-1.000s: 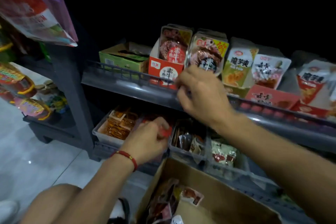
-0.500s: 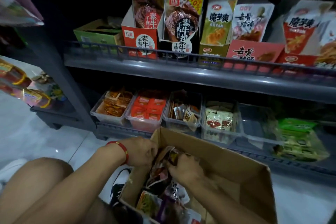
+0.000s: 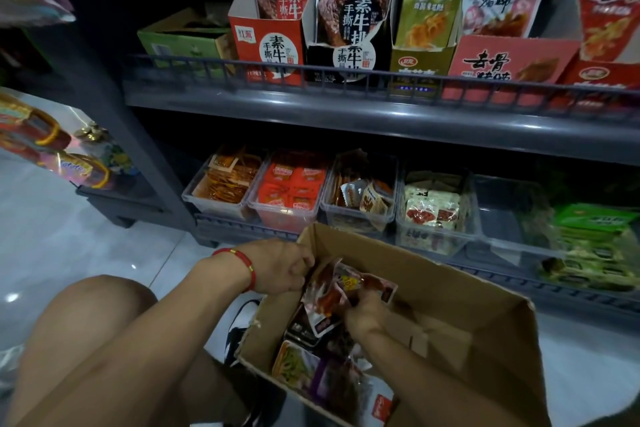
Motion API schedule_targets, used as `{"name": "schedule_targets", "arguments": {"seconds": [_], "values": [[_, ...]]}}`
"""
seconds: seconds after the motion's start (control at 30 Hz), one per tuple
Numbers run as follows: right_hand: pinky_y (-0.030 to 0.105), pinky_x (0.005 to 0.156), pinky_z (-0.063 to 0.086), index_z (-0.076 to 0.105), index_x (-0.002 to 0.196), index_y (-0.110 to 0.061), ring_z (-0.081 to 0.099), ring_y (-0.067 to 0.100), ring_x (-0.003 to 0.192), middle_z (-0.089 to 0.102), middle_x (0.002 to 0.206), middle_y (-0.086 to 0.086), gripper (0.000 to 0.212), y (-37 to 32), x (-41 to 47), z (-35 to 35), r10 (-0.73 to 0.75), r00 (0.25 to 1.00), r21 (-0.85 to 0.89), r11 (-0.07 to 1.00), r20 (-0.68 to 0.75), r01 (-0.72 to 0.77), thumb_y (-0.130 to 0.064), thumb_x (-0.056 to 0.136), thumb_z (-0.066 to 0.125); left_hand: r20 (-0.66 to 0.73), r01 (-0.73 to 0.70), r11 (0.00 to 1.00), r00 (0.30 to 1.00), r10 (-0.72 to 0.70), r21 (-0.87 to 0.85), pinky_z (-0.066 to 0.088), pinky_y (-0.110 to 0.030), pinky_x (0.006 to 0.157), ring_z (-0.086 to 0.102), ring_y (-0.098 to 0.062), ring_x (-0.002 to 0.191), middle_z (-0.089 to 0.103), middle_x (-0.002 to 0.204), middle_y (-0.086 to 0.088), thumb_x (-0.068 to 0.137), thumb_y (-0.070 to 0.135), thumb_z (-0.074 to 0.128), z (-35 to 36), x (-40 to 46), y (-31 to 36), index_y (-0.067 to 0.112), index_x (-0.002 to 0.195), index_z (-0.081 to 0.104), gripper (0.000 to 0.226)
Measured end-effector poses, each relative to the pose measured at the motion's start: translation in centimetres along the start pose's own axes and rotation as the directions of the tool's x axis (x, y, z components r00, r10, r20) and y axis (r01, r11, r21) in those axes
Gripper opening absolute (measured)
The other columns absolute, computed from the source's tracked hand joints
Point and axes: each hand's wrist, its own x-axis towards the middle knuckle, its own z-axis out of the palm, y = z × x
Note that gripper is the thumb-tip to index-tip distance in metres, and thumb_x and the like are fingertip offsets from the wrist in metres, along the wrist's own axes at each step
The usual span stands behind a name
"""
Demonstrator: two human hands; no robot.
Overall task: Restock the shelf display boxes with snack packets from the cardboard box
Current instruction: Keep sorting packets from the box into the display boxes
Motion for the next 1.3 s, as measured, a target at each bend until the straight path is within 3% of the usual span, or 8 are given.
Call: {"name": "schedule_targets", "arguments": {"seconds": [0.37, 0.47, 0.57, 0.7, 0.9, 1.0, 1.13, 1.3], "values": [[0.042, 0.074, 0.058, 0.061, 0.104, -0.018, 0.067, 0.030, 0.086, 0.068, 0.093, 0.006, 0.039, 3.2, -1.2, -4.1, 0.119, 0.973, 0.206, 0.975, -0.196, -0.078, -0.010, 0.075, 0.085, -0.010, 0.039, 0.999, 0.999, -0.039, 0.004, 0.044, -0.029, 0.081, 0.052, -0.018, 0.092, 0.062, 0.109, -0.003, 0.101, 0.028, 0.055, 0.4, 0.2, 0.4, 0.026, 0.146, 0.044, 0.046], [0.044, 0.065, 0.062, 0.057, 0.106, -0.018, 0.071, 0.028, 0.080, 0.069, 0.092, 0.005, 0.044, 3.5, -2.0, -6.4, 0.141, 0.970, 0.122, 0.985, -0.197, -0.118, -0.023, 0.074, 0.087, -0.020, 0.048, 0.999, 0.999, -0.047, 0.024, 0.043, -0.029, 0.082, 0.054, -0.021, 0.099, 0.062, 0.124, -0.009, 0.101, 0.028, 0.052, 0.3, 0.0, 0.9, 0.026, 0.148, 0.043, 0.047], [0.027, 0.048, 0.057, 0.070, 0.098, -0.008, 0.074, 0.022, 0.067, 0.075, 0.084, 0.010, 0.029, 2.4, -3.6, -9.6, 0.157, 0.975, 0.095, 0.985, -0.155, -0.143, -0.026, 0.081, 0.085, -0.063, 0.015, 0.998, 0.998, -0.012, 0.057, 0.044, -0.030, 0.088, 0.056, -0.027, 0.118, 0.059, 0.133, -0.011, 0.101, 0.029, 0.052, 0.3, -0.1, 1.8, 0.025, 0.148, 0.042, 0.048], [0.032, 0.061, 0.062, 0.076, 0.079, -0.011, 0.074, 0.016, 0.062, 0.077, 0.073, 0.004, 0.020, 0.0, -6.3, -14.4, 0.065, 0.996, -0.062, 0.996, -0.066, -0.069, -0.029, 0.090, 0.077, -0.100, -0.080, 0.997, 0.992, 0.082, 0.022, 0.049, -0.037, 0.101, 0.055, -0.024, 0.124, 0.062, 0.131, -0.004, 0.098, 0.032, 0.056, 0.4, 0.3, 3.5, 0.032, 0.142, 0.049, 0.045], [0.043, 0.078, 0.062, 0.076, 0.094, -0.008, 0.077, 0.028, 0.084, 0.079, 0.085, 0.010, 0.021, -4.2, -9.3, -21.8, 0.037, 0.982, -0.080, 0.997, 0.185, -0.022, -0.027, 0.097, 0.067, -0.149, -0.226, 0.966, 0.967, 0.207, -0.126, 0.051, -0.026, 0.094, 0.060, -0.016, 0.118, 0.055, 0.148, -0.001, 0.098, 0.041, 0.060, 0.5, 1.3, 7.7, 0.030, 0.154, 0.035, 0.063], [0.054, 0.094, 0.057, 0.073, 0.109, -0.002, 0.073, 0.041, 0.099, 0.076, 0.102, 0.021, 0.023, -5.2, -10.3, -24.1, -0.009, 0.950, 0.124, 0.992, 0.313, -0.031, -0.021, 0.097, 0.066, -0.169, -0.262, 0.886, 0.963, 0.212, -0.382, 0.044, -0.025, 0.106, 0.048, -0.021, 0.138, 0.034, 0.163, 0.002, 0.089, 0.051, 0.071, 0.1, 1.3, 9.6, 0.033, 0.160, 0.018, 0.091], [0.064, 0.101, 0.049, 0.068, 0.119, -0.002, 0.068, 0.045, 0.108, 0.072, 0.112, 0.027, 0.029, -5.5, -10.2, -24.5, -0.080, 0.956, 0.362, 0.932, 0.282, -0.029, -0.015, 0.093, 0.068, -0.202, -0.264, 0.643, 0.965, 0.170, -0.719, 0.055, -0.049, 0.102, 0.066, -0.026, 0.119, 0.065, 0.133, -0.002, 0.078, 0.035, 0.085, -0.5, 1.6, 10.1, 0.027, 0.125, 0.063, 0.053], [0.045, 0.077, 0.063, 0.065, 0.118, -0.004, 0.075, 0.037, 0.092, 0.076, 0.105, 0.021, 0.027, -6.4, -9.9, -24.9, -0.164, 0.977, 0.447, 0.890, 0.136, 0.087, -0.002, 0.091, 0.067, -0.336, -0.285, 0.439, 0.941, -0.043, -0.852, 0.058, -0.048, 0.095, 0.073, -0.028, 0.103, 0.078, 0.105, -0.004, 0.060, 0.028, 0.094, -2.4, 1.5, 8.3, 0.019, 0.103, 0.076, 0.048]]}}
